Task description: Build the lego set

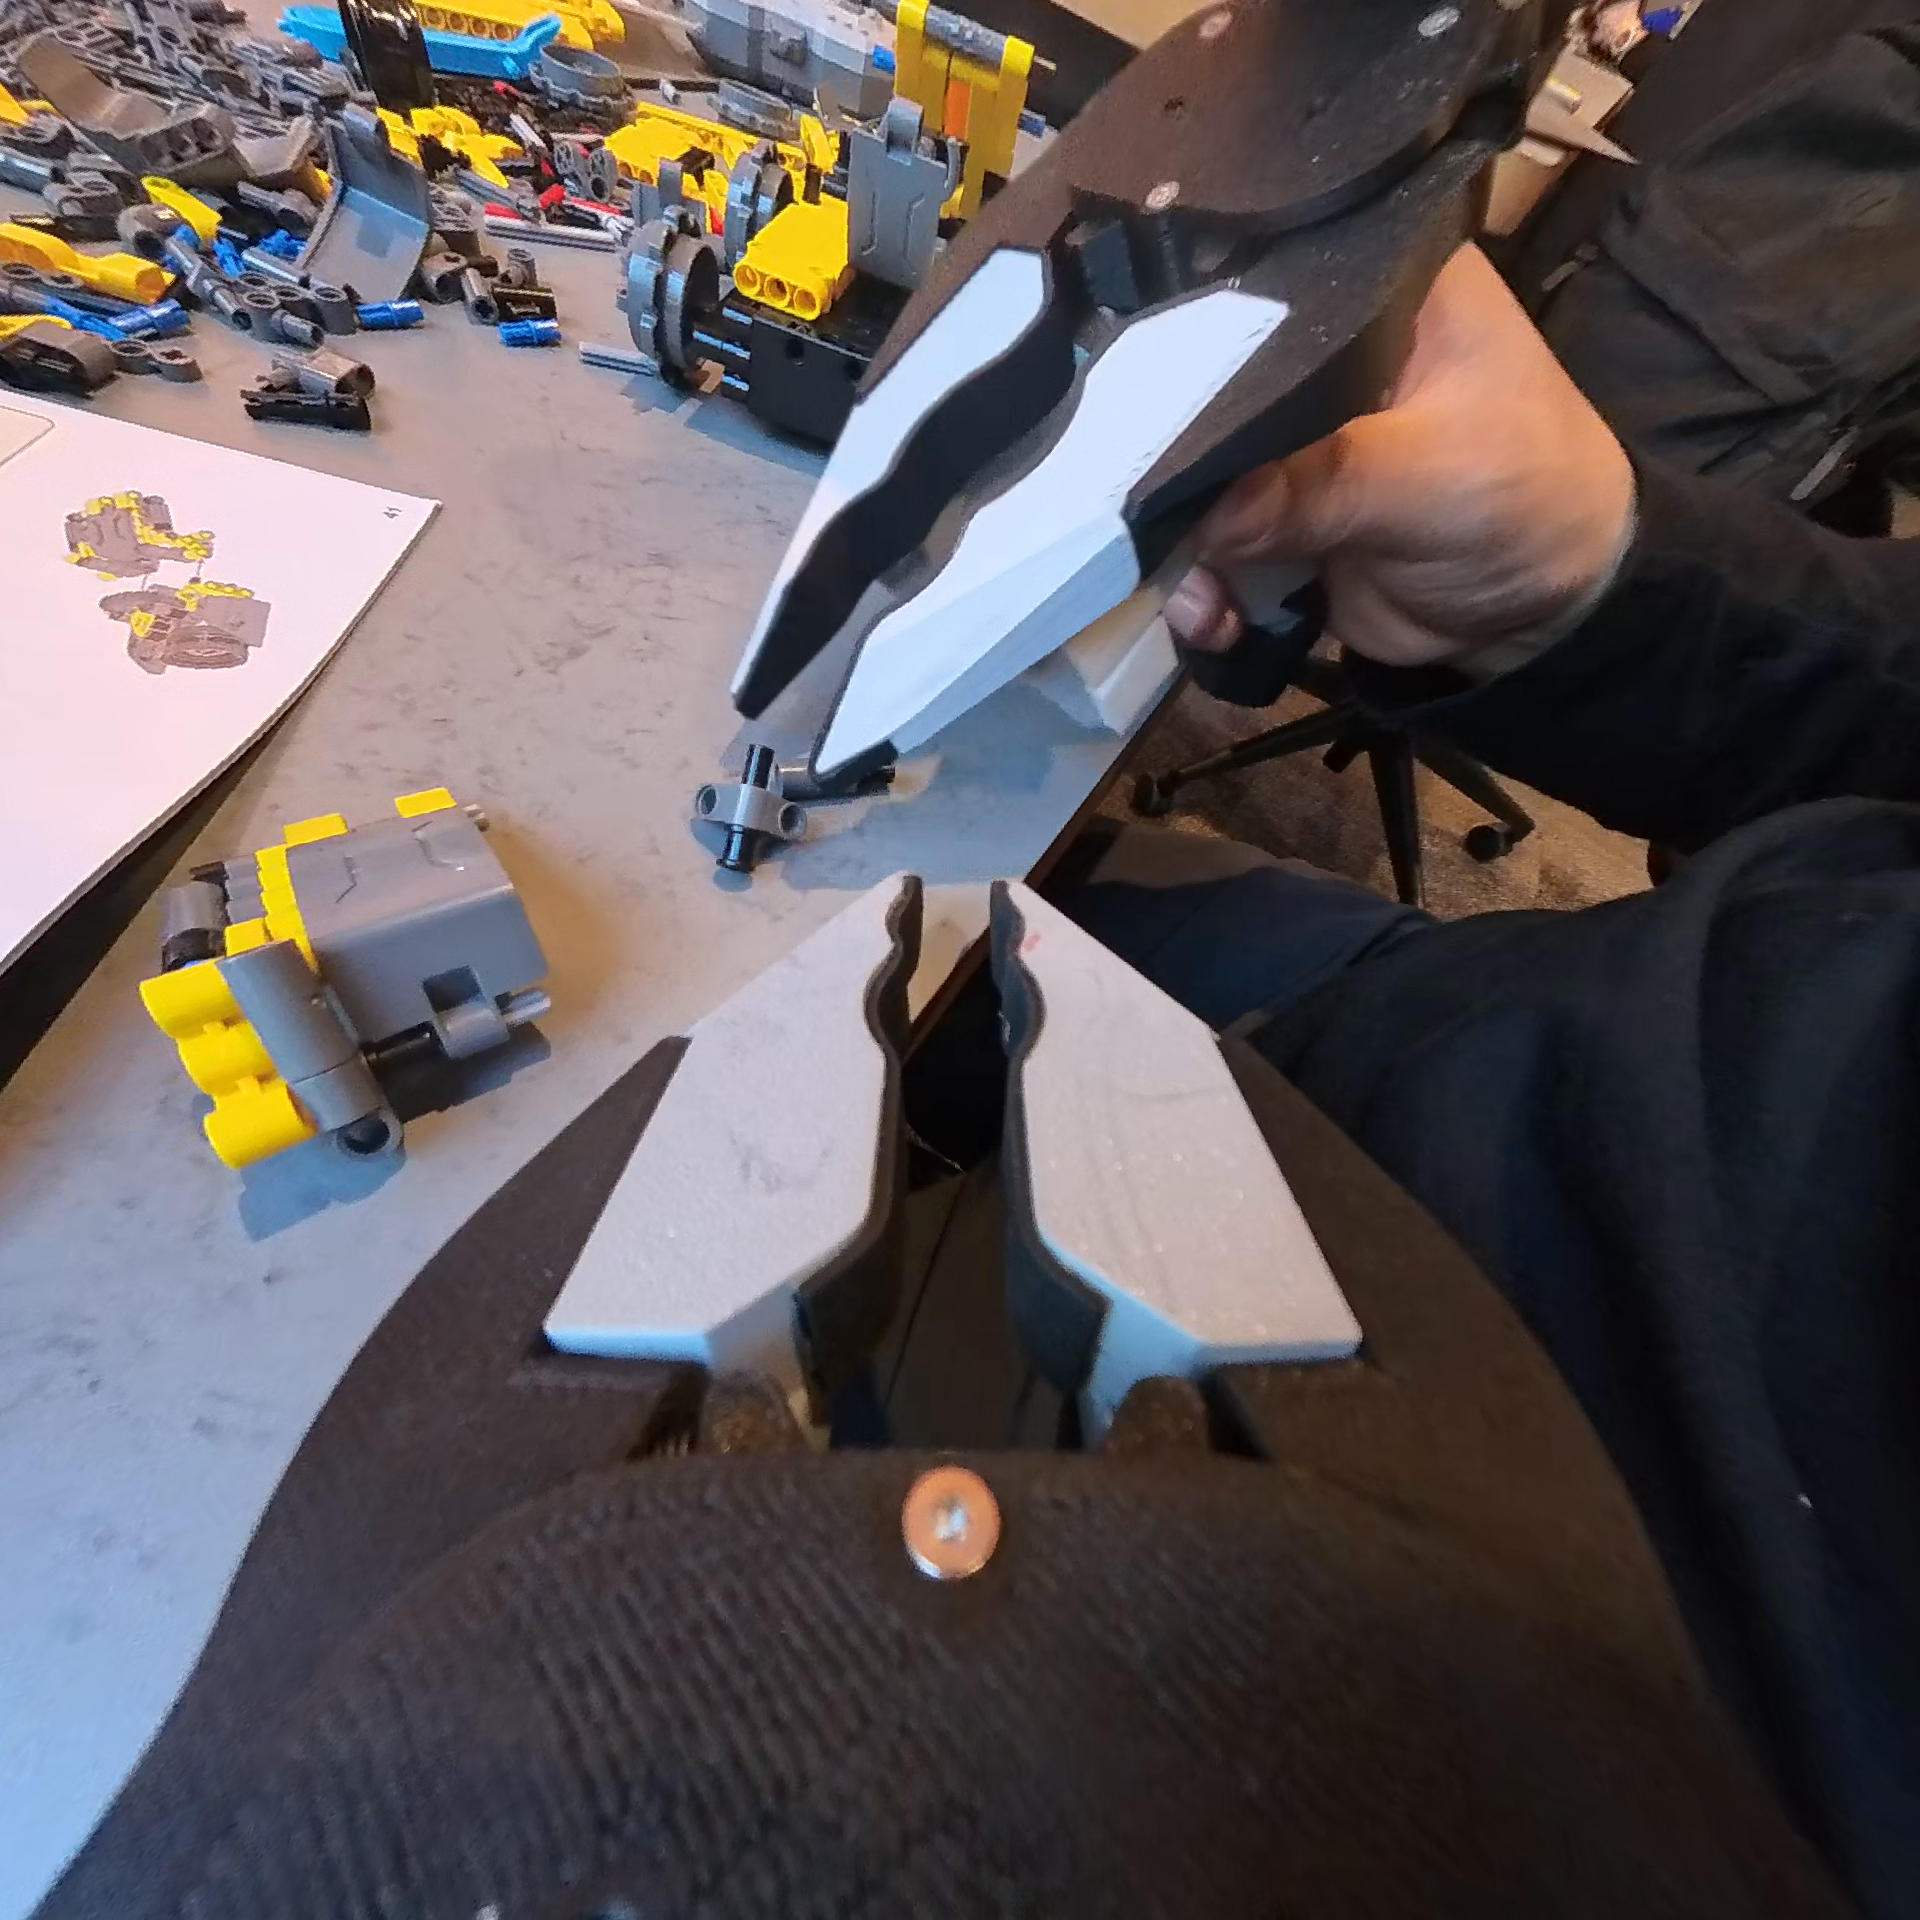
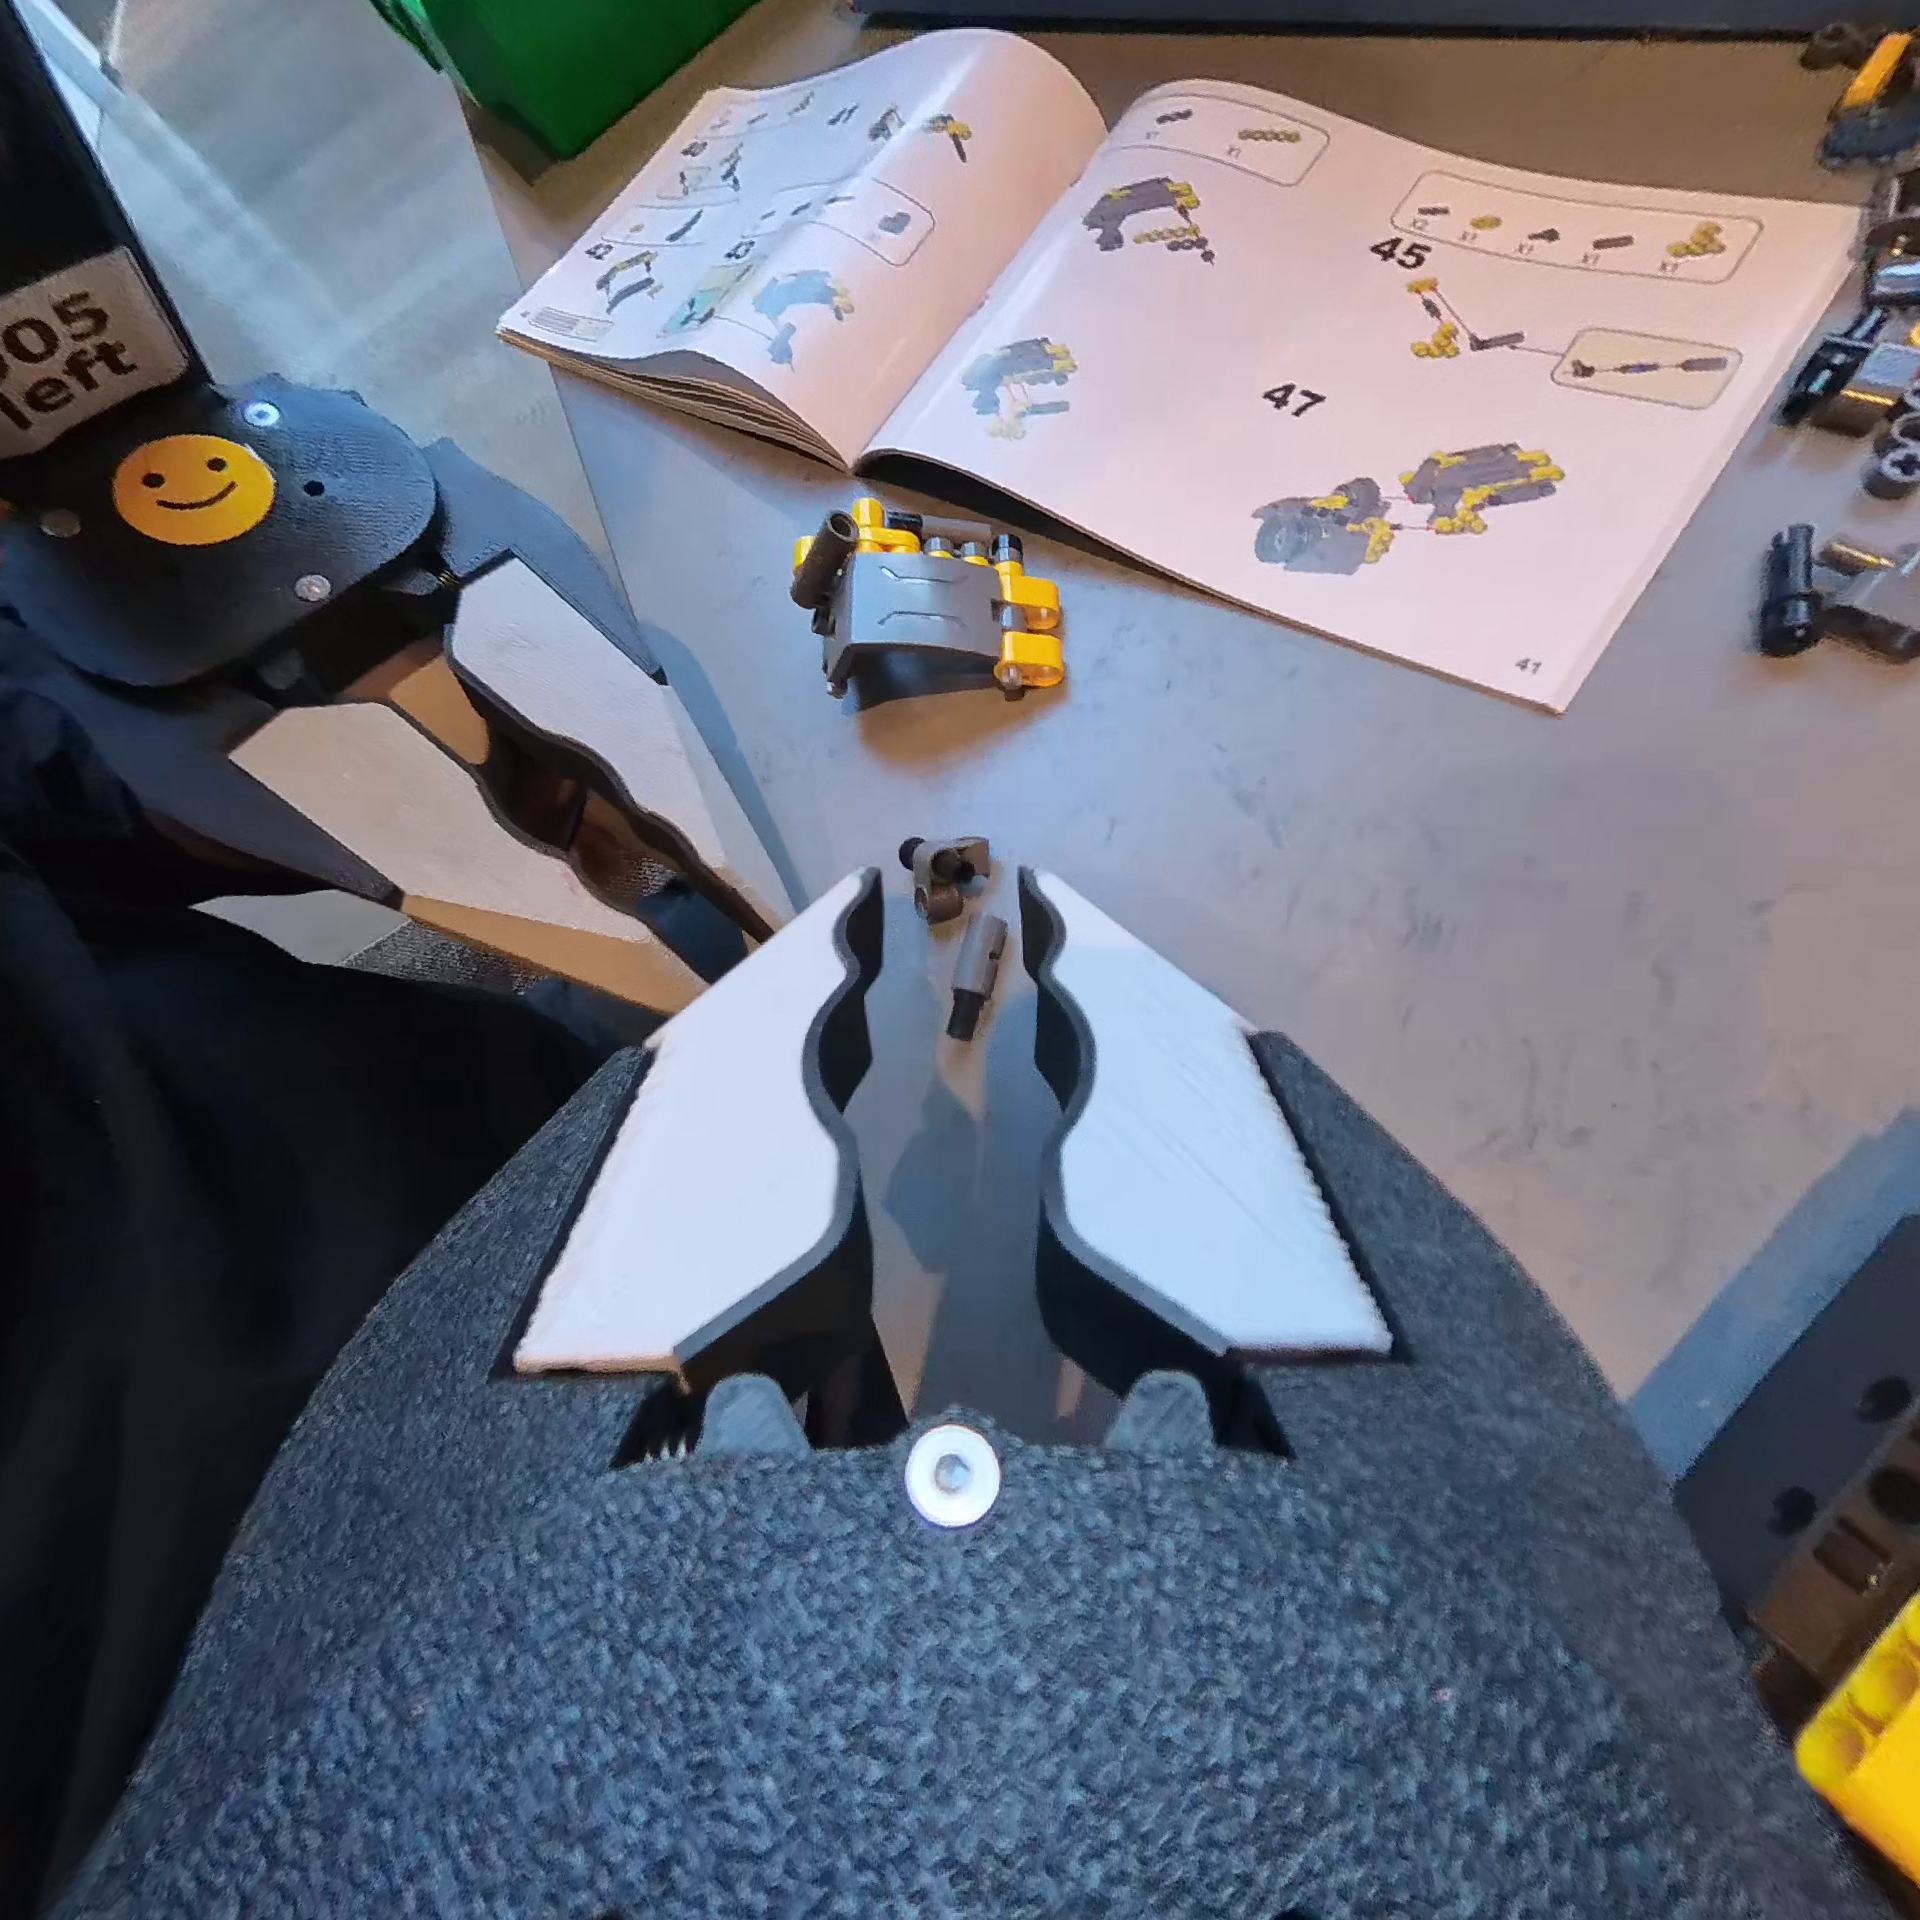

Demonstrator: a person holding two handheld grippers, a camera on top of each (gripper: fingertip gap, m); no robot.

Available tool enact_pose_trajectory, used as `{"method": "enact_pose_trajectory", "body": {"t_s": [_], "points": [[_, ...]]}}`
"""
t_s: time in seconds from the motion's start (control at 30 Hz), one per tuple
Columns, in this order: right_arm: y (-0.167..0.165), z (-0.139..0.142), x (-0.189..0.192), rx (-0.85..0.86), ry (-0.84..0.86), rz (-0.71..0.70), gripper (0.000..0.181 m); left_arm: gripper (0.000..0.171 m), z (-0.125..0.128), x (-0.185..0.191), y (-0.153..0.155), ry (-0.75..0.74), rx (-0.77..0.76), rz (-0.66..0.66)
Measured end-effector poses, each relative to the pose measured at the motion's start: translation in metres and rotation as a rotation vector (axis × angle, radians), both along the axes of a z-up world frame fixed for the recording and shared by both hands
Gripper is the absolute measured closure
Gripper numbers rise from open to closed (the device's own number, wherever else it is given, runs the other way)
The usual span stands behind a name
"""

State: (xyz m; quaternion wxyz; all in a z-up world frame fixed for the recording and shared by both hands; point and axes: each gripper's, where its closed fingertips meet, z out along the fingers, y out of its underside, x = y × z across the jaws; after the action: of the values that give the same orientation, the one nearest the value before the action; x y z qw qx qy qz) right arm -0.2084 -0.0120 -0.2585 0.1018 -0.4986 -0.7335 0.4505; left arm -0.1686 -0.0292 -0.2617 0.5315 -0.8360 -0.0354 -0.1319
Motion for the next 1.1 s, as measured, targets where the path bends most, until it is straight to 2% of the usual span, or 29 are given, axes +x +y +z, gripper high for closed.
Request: {"method": "enact_pose_trajectory", "body": {"t_s": [0.43,0.5,0.57,0.7,0.93,1.1], "points": [[-0.01,-0.008,-0.003,0.038,-0.053,0.047,0.153,0.161,0.001,0.0,0.0,0.001,0.004,-0.001],[-0.012,-0.011,-0.003,0.05,-0.07,0.058,0.156,0.161,0.002,0.0,0.0,0.001,0.005,0.002],[-0.014,-0.013,-0.002,0.059,-0.077,0.071,0.166,0.161,0.002,-0.002,-0.001,0.0,0.008,0.005],[-0.016,-0.013,-0.001,0.093,-0.055,0.092,0.166,0.161,0.003,-0.003,-0.002,0.005,0.009,0.012],[-0.019,0.016,0.003,0.283,0.218,0.164,0.166,0.16,0.011,-0.016,-0.006,0.048,0.028,0.066],[-0.032,0.039,0.015,0.385,0.434,0.267,0.166,0.155,0.019,-0.024,-0.013,0.092,0.045,0.075]]}}
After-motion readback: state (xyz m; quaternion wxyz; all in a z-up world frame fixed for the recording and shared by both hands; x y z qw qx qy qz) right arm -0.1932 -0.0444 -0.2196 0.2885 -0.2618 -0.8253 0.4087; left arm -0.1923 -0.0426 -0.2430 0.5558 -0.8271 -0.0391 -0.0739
